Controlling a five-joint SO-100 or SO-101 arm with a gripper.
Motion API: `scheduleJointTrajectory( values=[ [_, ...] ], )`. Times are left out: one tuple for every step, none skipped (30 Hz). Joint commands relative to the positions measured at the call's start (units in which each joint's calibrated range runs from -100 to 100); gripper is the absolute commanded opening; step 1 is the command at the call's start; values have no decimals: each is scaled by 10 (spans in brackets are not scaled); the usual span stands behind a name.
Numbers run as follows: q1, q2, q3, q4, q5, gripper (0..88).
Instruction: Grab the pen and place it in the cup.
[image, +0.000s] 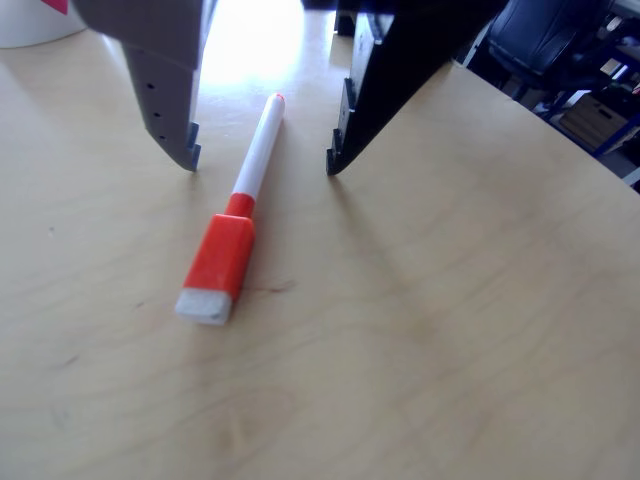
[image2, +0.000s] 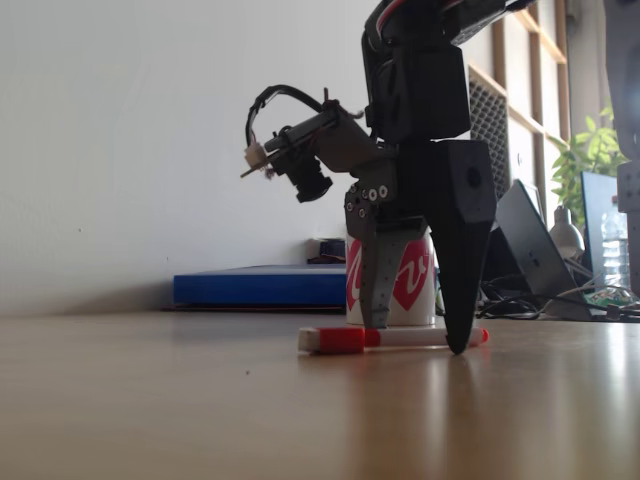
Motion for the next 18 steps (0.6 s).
scheduleJointTrajectory(
  values=[
    [6, 8, -3, 5, 1, 281],
    [6, 8, -3, 5, 1, 252],
    [6, 8, -4, 5, 1, 215],
    [6, 8, -4, 5, 1, 175],
    [6, 8, -4, 4, 0, 131],
    [6, 8, -4, 3, -1, 92],
    [6, 8, -4, 3, -1, 58],
    [6, 8, -4, 3, -2, 40],
    [6, 8, -4, 2, -3, 28],
    [6, 8, -4, 2, -4, 21],
    [6, 8, -4, 1, -4, 19],
    [6, 8, -4, 1, -4, 15],
    [6, 8, -4, 1, -4, 12],
    [6, 7, -3, 1, -4, 12],
    [6, 7, -3, 1, -4, 12],
    [5, 7, -2, 0, -4, 12],
    [5, 7, -2, -1, -4, 12],
    [5, 7, -2, -1, -4, 12]
  ],
)
